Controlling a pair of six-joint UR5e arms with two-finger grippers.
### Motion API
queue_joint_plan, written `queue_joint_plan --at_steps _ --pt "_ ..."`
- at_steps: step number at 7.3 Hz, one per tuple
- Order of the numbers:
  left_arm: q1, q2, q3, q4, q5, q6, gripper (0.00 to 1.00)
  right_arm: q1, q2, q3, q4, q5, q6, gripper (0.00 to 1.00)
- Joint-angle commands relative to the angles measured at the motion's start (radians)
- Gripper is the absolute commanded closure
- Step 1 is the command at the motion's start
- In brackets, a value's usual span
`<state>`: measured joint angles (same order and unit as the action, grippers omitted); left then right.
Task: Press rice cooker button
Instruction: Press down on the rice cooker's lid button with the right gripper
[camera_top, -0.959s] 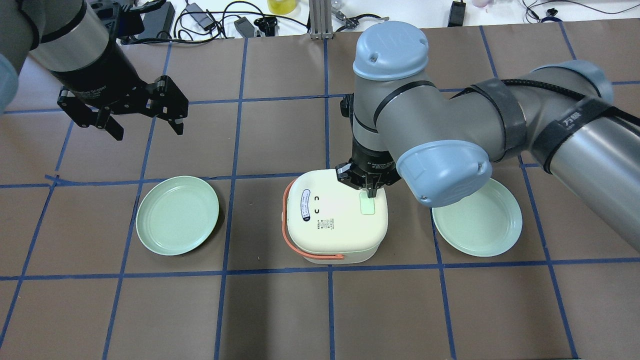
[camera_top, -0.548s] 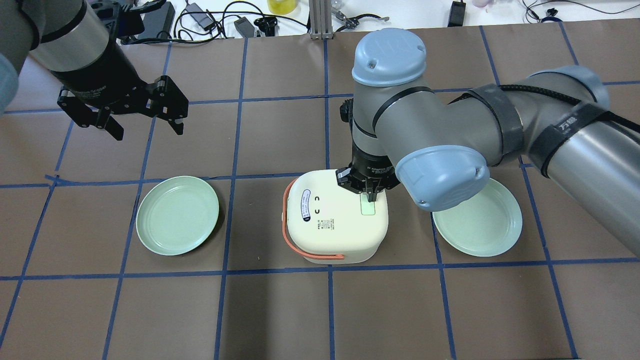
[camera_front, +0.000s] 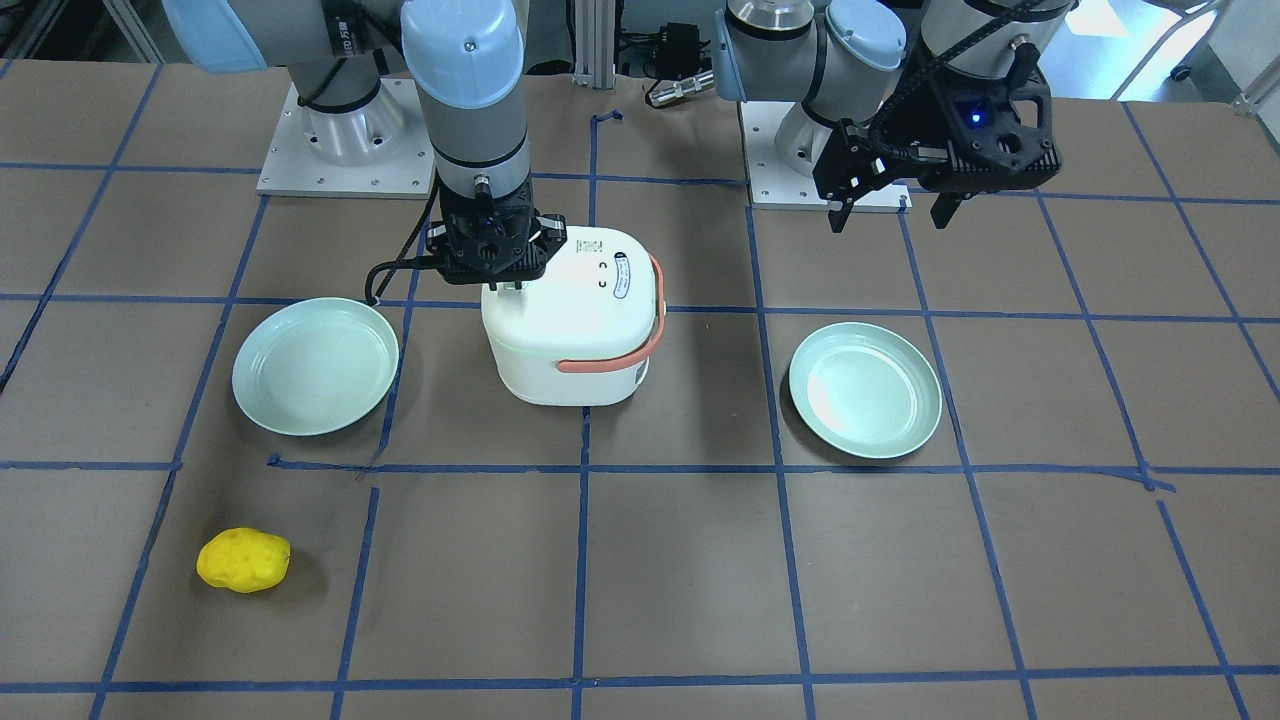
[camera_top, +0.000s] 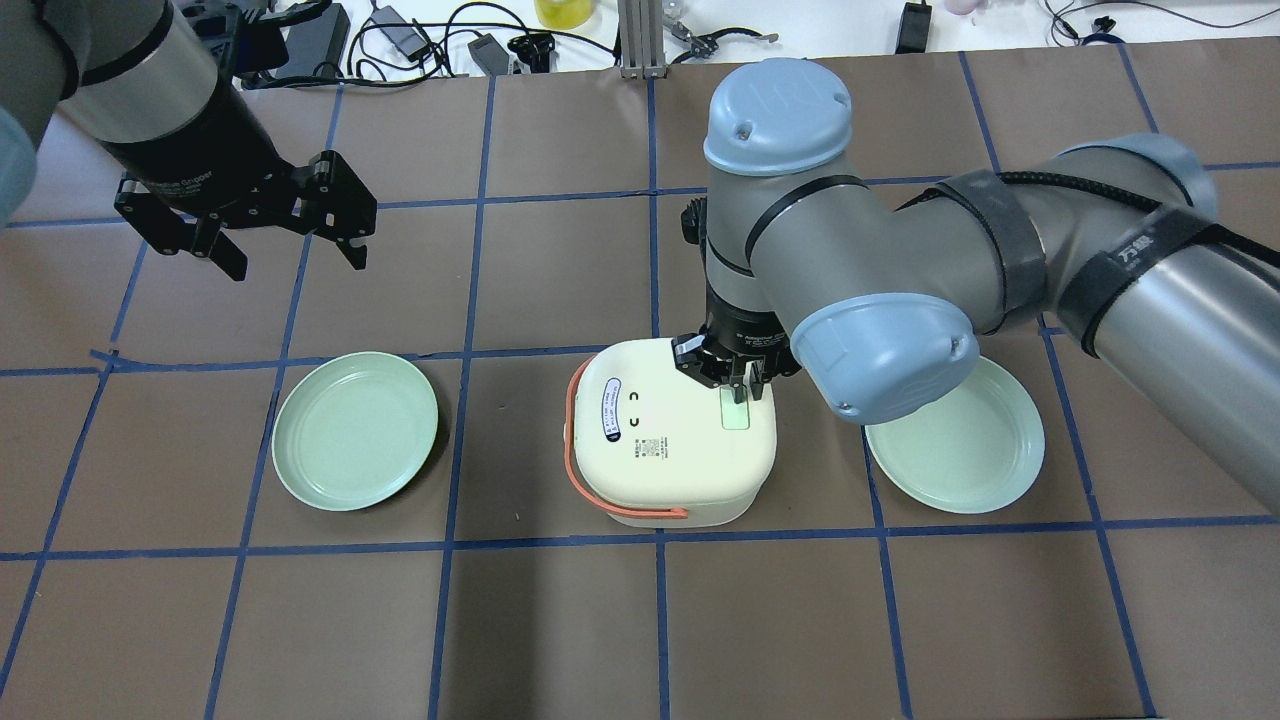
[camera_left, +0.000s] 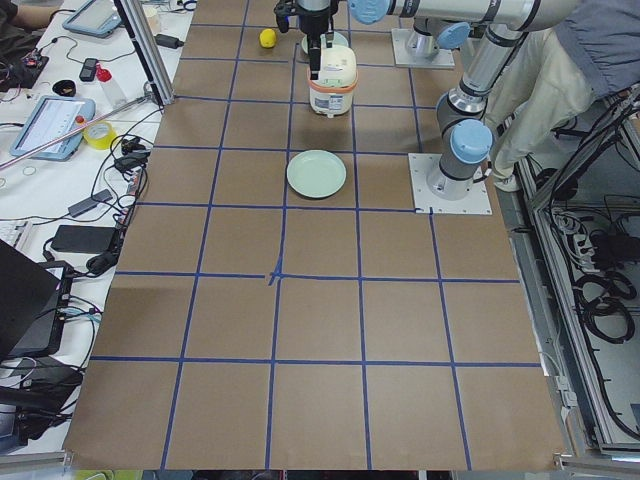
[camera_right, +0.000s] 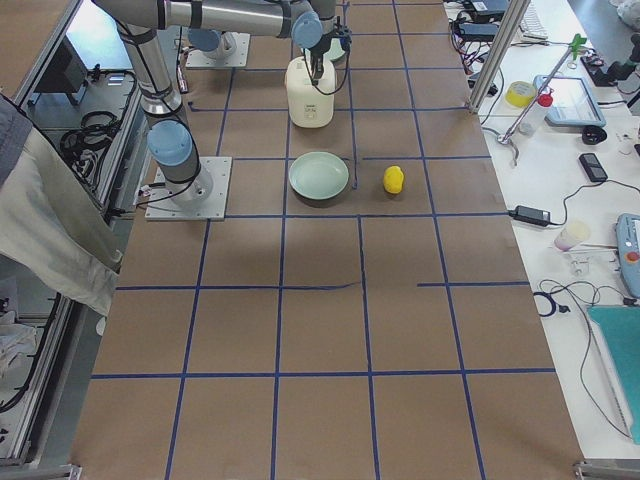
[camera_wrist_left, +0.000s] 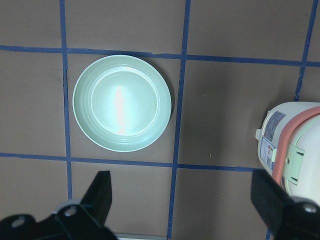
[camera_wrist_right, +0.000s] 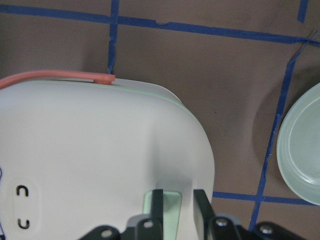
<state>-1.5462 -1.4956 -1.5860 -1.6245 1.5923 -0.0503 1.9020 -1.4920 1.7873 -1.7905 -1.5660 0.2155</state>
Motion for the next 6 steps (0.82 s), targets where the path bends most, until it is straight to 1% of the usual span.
queue_joint_plan --at_steps 1,2,3,6 --pt "0.000 0.000 0.000 0.000 0.000 0.001 0.00 0.000 -0.002 -0.011 -0.001 -0.003 0.005 0.37" --pt "0.000 0.000 0.000 0.000 0.000 0.001 0.00 0.000 -0.004 -0.012 0.002 -0.005 0.008 0.95" --pt "0.000 0.000 0.000 0.000 0.000 0.001 0.00 0.000 -0.005 -0.009 0.006 -0.003 0.010 1.00" --pt "0.000 0.000 0.000 0.000 0.000 0.001 0.00 0.000 -0.007 -0.002 0.010 -0.002 0.016 1.00"
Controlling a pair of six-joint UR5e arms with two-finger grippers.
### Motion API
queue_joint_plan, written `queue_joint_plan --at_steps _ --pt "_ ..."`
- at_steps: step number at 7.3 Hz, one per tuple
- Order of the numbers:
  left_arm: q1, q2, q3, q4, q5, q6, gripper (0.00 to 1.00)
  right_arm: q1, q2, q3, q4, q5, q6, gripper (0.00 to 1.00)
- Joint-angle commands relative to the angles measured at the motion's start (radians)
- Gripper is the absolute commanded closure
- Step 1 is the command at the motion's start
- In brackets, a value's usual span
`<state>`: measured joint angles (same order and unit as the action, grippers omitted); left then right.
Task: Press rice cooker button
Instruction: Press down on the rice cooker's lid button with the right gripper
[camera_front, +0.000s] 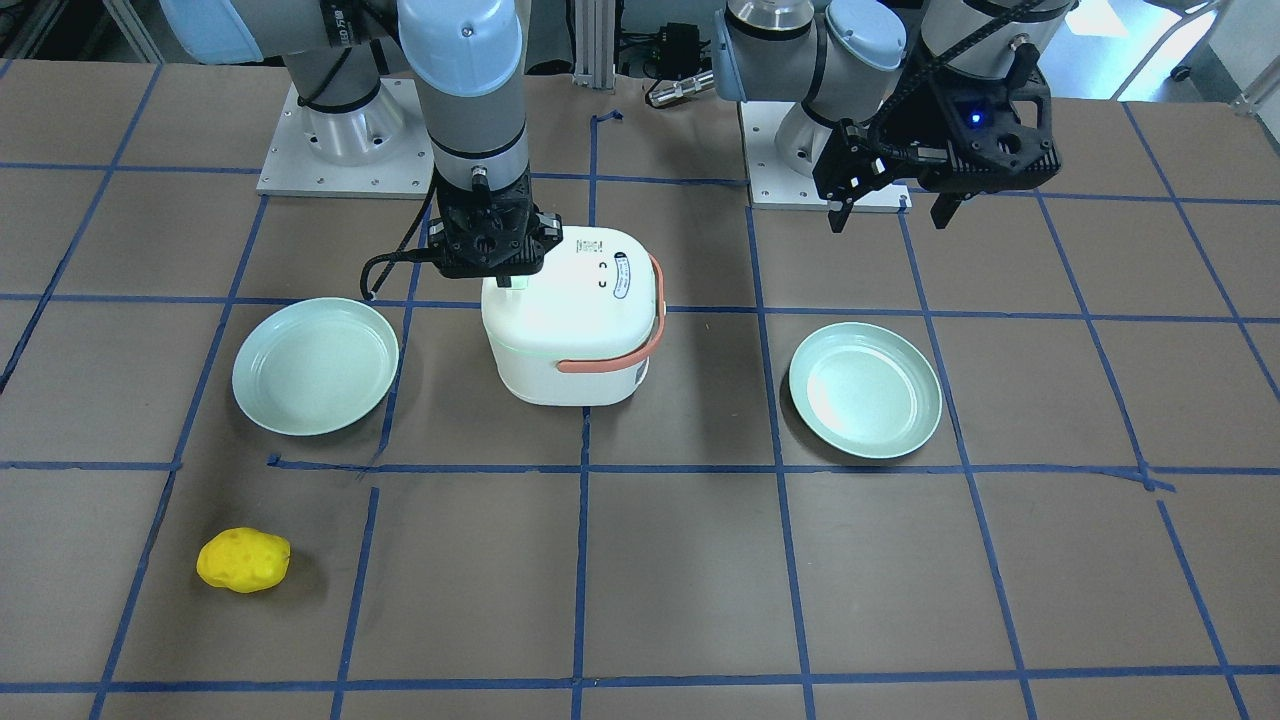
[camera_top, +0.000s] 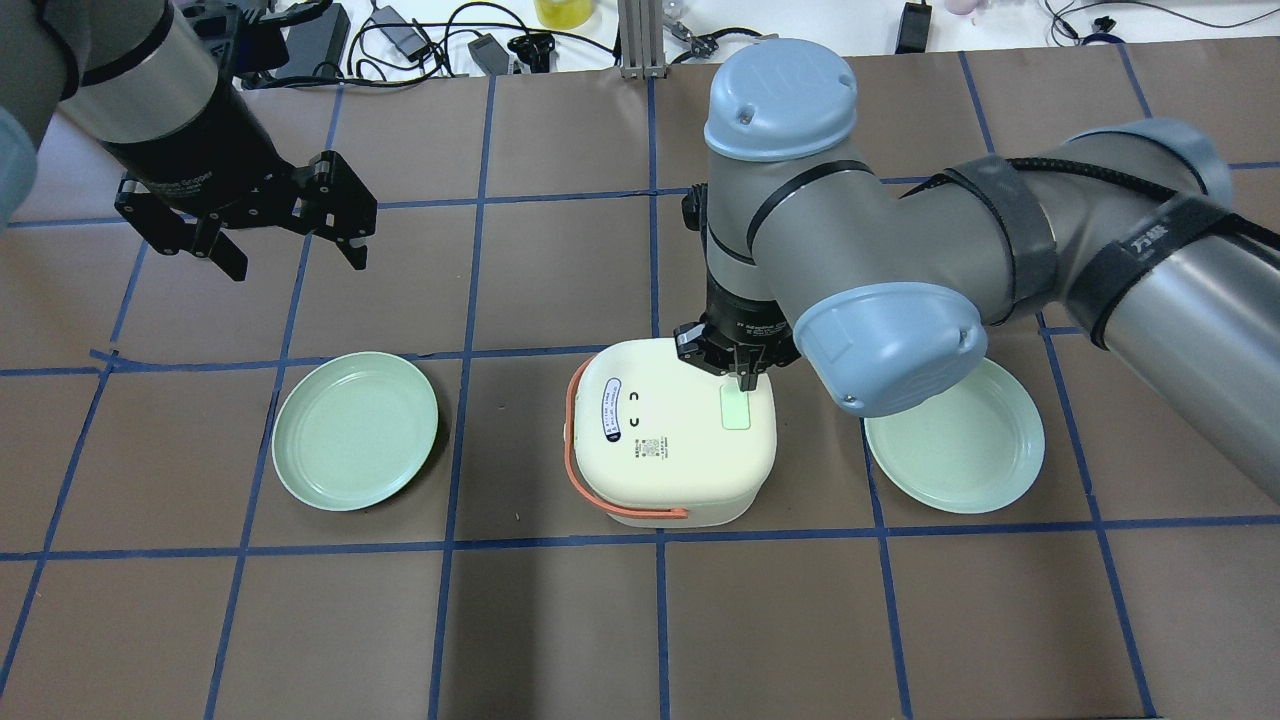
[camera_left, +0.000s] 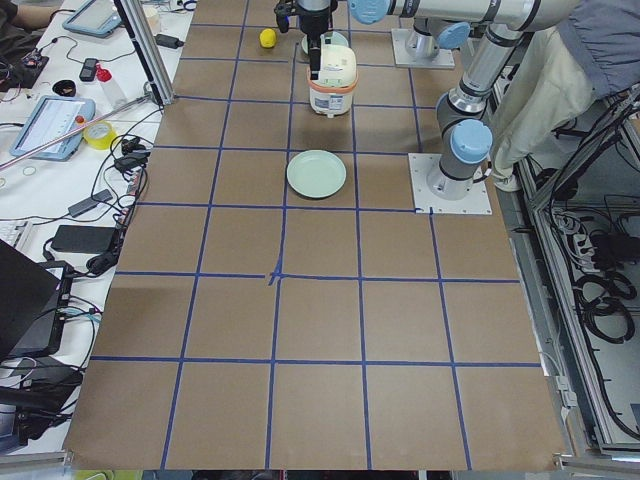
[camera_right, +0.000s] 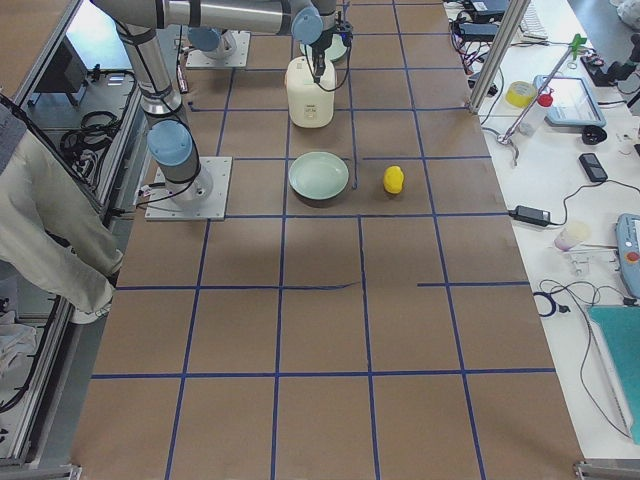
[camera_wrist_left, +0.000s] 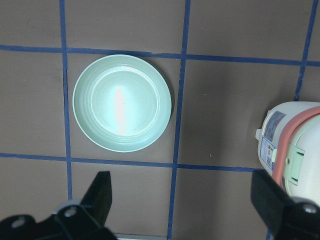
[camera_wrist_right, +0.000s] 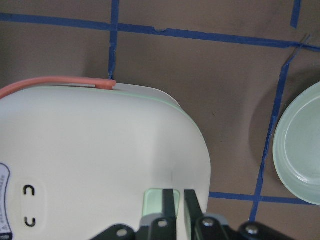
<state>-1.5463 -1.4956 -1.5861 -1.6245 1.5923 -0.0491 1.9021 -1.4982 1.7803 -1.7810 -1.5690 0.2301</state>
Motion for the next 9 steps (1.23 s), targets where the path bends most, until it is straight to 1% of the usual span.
queue_joint_plan --at_steps 1,4,9 --pt "0.000 0.000 0.000 0.000 0.000 0.000 0.00 0.000 0.006 0.010 -0.003 0.007 0.002 1.00" --pt "0.000 0.000 0.000 0.000 0.000 0.000 0.00 0.023 0.015 0.013 -0.014 0.018 0.002 1.00" --pt "0.000 0.000 0.000 0.000 0.000 0.000 0.00 0.023 0.016 0.014 -0.003 0.017 0.000 1.00"
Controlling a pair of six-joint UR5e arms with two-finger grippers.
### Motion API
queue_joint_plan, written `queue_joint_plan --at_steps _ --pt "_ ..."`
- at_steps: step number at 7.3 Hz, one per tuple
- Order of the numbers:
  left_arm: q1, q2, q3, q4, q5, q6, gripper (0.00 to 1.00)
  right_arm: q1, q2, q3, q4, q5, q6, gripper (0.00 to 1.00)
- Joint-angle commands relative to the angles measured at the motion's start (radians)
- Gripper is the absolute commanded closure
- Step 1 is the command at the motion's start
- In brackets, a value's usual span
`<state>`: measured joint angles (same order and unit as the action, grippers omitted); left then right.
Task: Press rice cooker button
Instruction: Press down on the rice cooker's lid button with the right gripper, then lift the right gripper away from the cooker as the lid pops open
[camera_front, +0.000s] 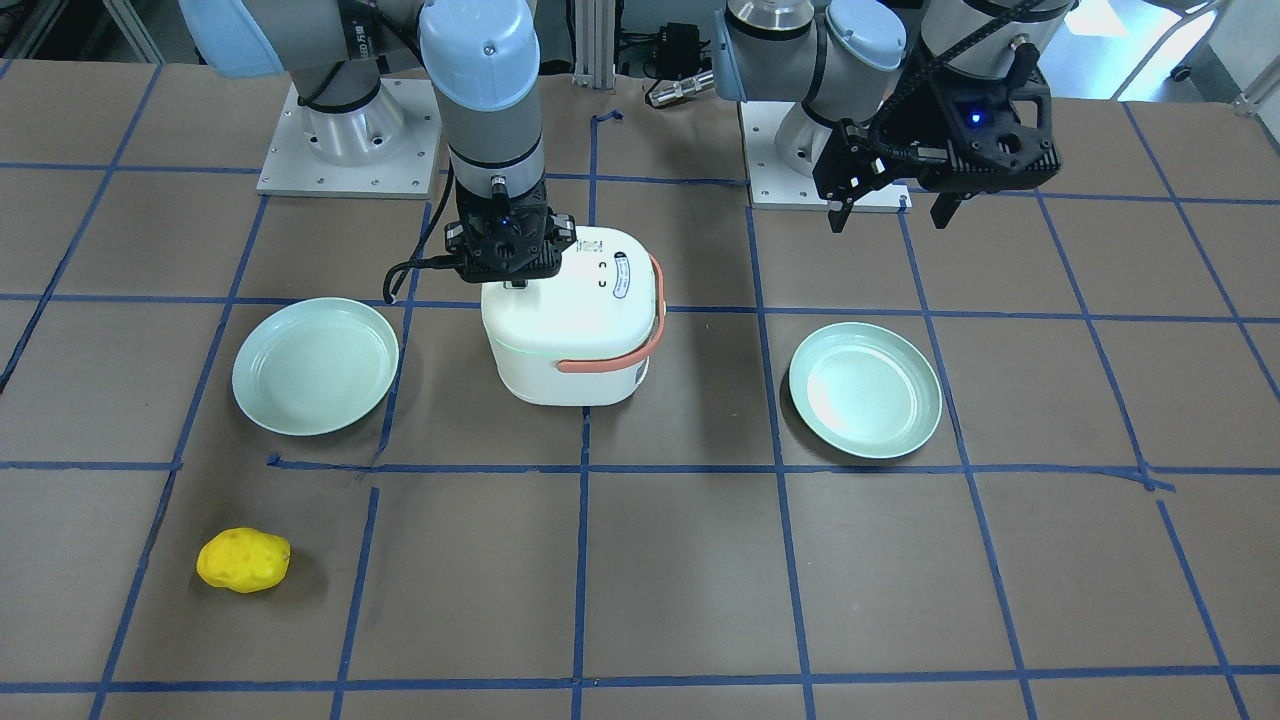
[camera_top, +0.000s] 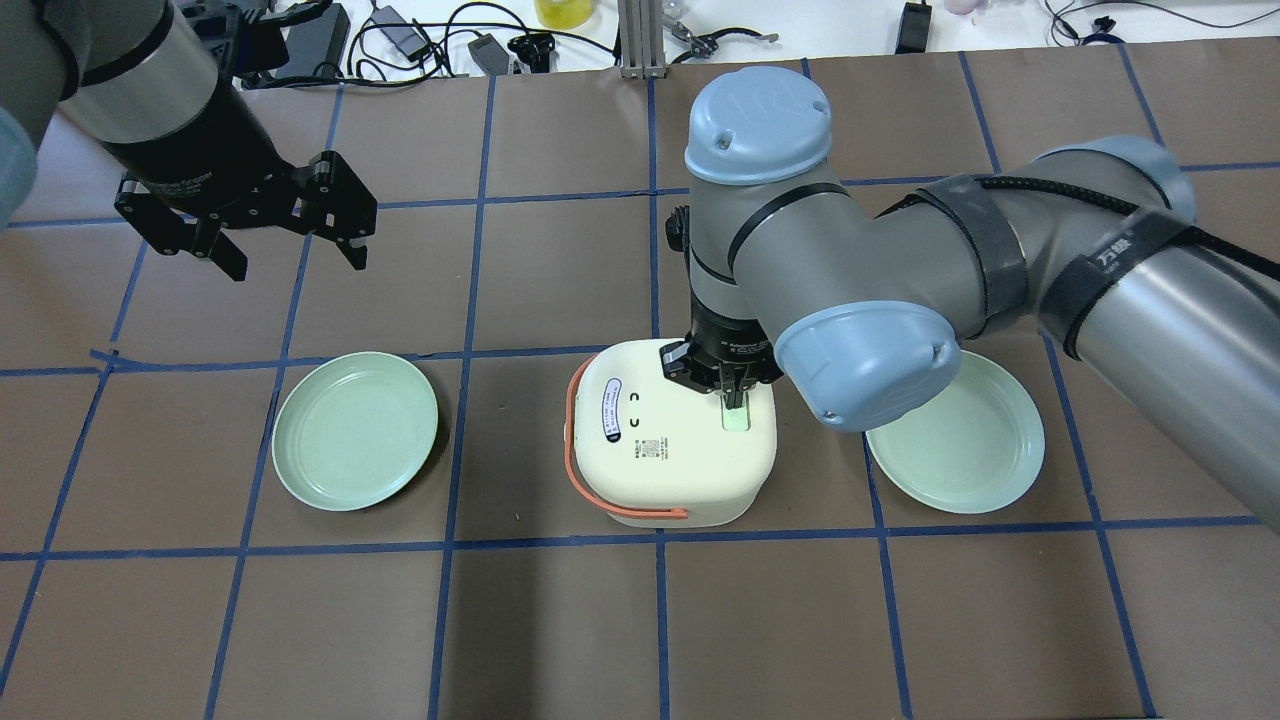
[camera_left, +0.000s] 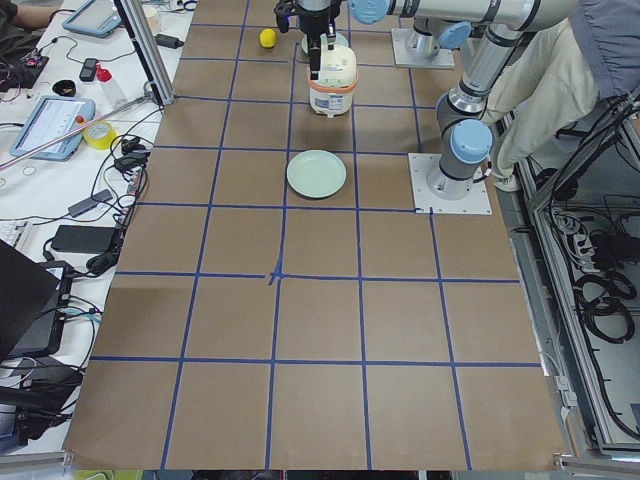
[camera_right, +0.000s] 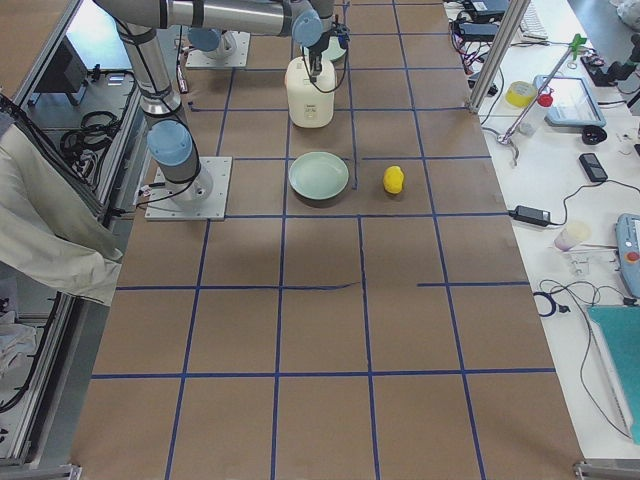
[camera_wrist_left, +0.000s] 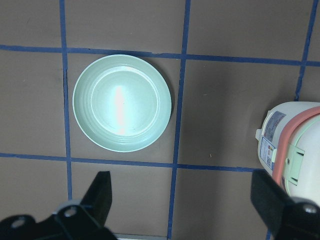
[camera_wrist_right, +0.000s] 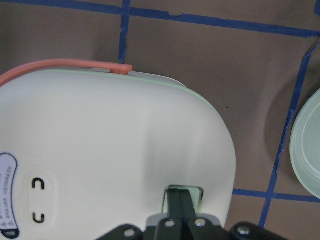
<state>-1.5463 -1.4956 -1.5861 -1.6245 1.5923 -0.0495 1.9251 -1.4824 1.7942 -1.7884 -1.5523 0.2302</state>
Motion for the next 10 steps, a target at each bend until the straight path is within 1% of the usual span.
queue_joint_plan --at_steps 1,2,3,4,5,6,7,8,9,10 --pt "0.000 0.000 0.000 0.000 0.000 -0.001 0.00 0.000 0.001 0.001 0.006 0.000 0.000 1.00" --pt "0.000 0.000 0.000 0.000 0.000 -0.001 0.00 0.000 -0.001 -0.002 0.009 -0.017 0.000 0.97" --pt "0.000 0.000 0.000 0.000 0.000 0.000 0.00 0.000 -0.005 -0.019 0.009 -0.021 -0.006 0.20" --pt "0.000 0.000 0.000 0.000 0.000 0.000 0.00 -0.006 -0.015 -0.033 0.011 -0.046 -0.017 0.03" --pt "0.000 0.000 0.000 0.000 0.000 -0.001 0.00 -0.021 -0.015 -0.070 0.018 -0.066 -0.017 0.00" --pt "0.000 0.000 0.000 0.000 0.000 -0.001 0.00 -0.041 -0.013 -0.122 0.049 -0.069 -0.018 0.00" --pt "0.000 0.000 0.000 0.000 0.000 0.000 0.00 -0.088 -0.015 -0.177 0.097 -0.066 -0.022 0.00" --pt "0.000 0.000 0.000 0.000 0.000 0.000 0.00 -0.142 -0.015 -0.226 0.145 -0.055 -0.073 0.00" --pt "0.000 0.000 0.000 0.000 0.000 0.000 0.00 -0.193 -0.015 -0.272 0.159 -0.055 -0.145 0.00" --pt "0.000 0.000 0.000 0.000 0.000 -0.001 0.00 -0.240 -0.015 -0.312 0.199 -0.049 -0.205 0.00"
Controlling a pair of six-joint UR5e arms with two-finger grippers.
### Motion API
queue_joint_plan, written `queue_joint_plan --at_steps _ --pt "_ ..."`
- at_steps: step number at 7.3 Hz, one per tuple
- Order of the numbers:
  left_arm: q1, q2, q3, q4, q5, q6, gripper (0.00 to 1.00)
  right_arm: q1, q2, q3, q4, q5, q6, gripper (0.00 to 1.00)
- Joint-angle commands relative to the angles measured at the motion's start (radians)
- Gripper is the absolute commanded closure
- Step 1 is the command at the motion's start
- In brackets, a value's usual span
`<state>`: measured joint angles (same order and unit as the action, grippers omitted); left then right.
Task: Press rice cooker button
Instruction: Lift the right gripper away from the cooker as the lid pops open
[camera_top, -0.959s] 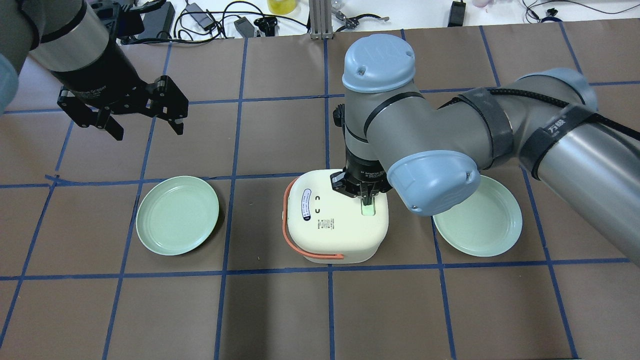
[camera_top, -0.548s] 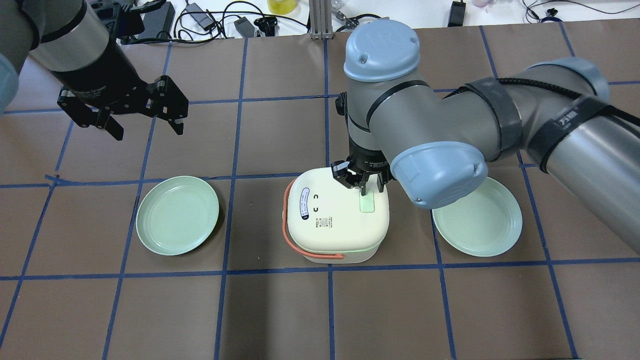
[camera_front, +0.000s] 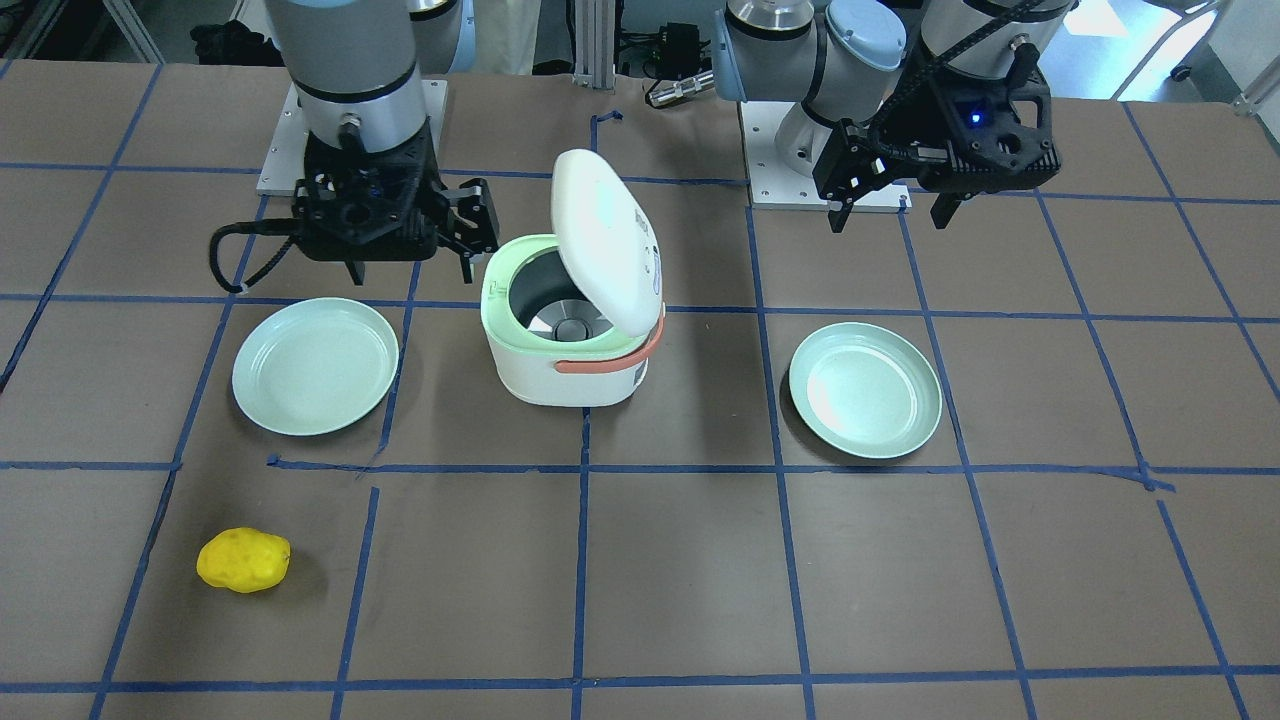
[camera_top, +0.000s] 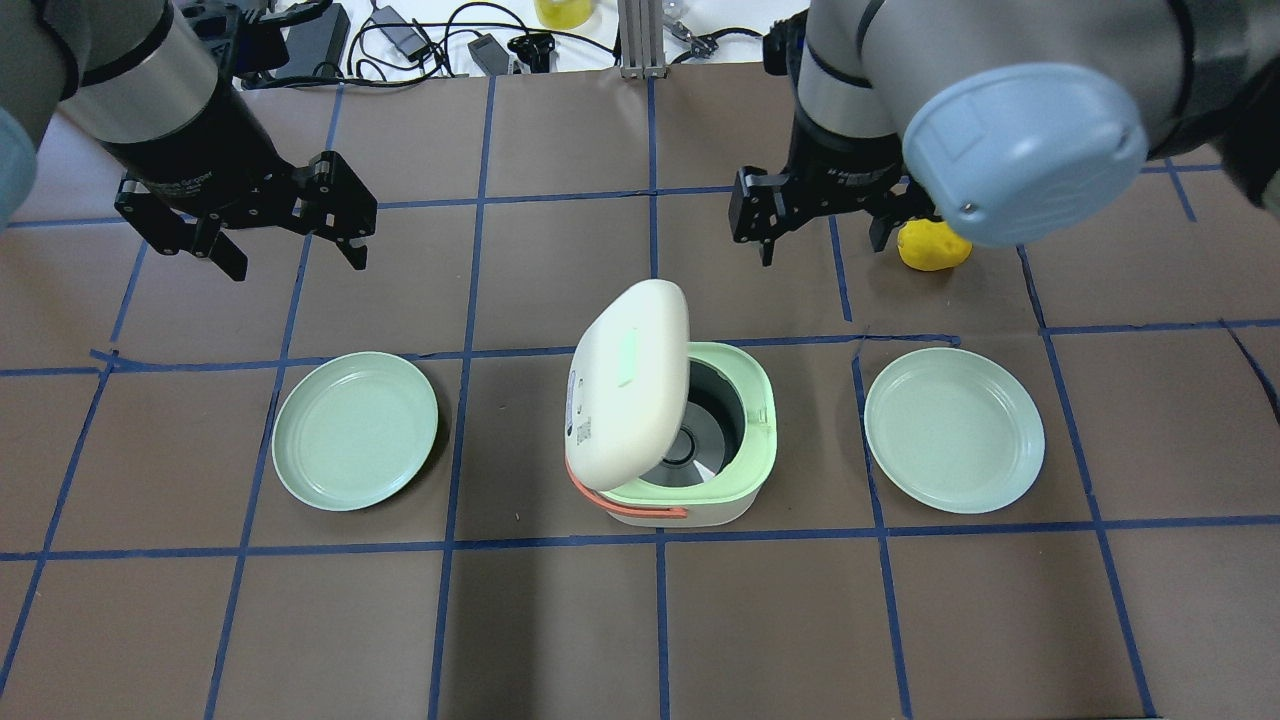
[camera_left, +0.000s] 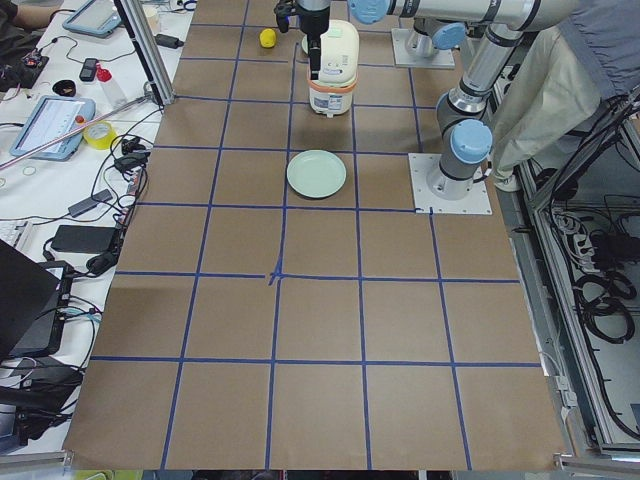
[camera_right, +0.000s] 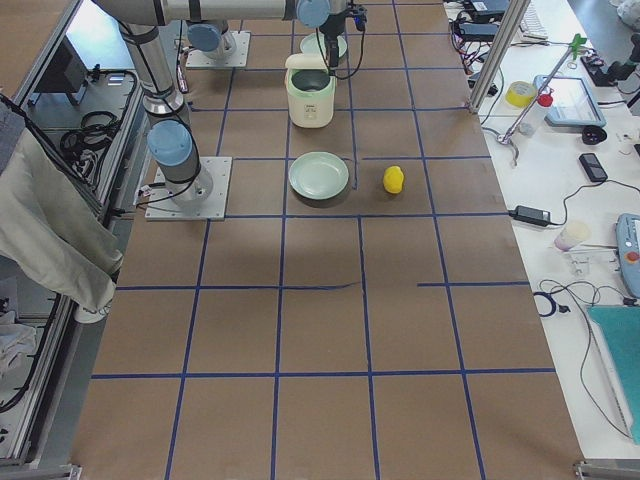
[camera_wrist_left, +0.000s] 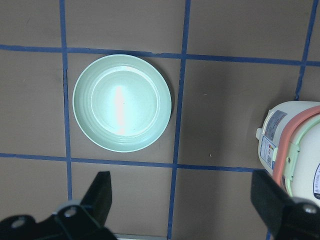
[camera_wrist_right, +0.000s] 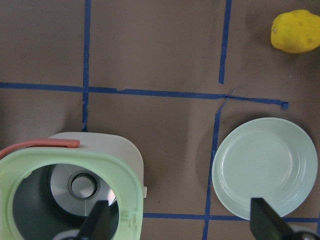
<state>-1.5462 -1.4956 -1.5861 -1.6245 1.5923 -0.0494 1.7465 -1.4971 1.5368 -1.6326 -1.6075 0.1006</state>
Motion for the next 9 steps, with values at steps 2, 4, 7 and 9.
queue_joint_plan --at_steps 2,4,7,9 --pt "0.000 0.000 0.000 0.000 0.000 0.000 0.00 -0.149 -0.012 -0.076 0.046 0.000 -0.212 0.00" --pt "0.000 0.000 0.000 0.000 0.000 0.000 0.00 -0.189 -0.020 -0.090 0.046 0.014 -0.207 0.00" --pt "0.000 0.000 0.000 0.000 0.000 0.000 0.00 -0.188 -0.022 -0.081 0.034 0.017 -0.102 0.00" --pt "0.000 0.000 0.000 0.000 0.000 0.000 0.00 -0.188 -0.022 -0.081 0.031 0.018 -0.102 0.00"
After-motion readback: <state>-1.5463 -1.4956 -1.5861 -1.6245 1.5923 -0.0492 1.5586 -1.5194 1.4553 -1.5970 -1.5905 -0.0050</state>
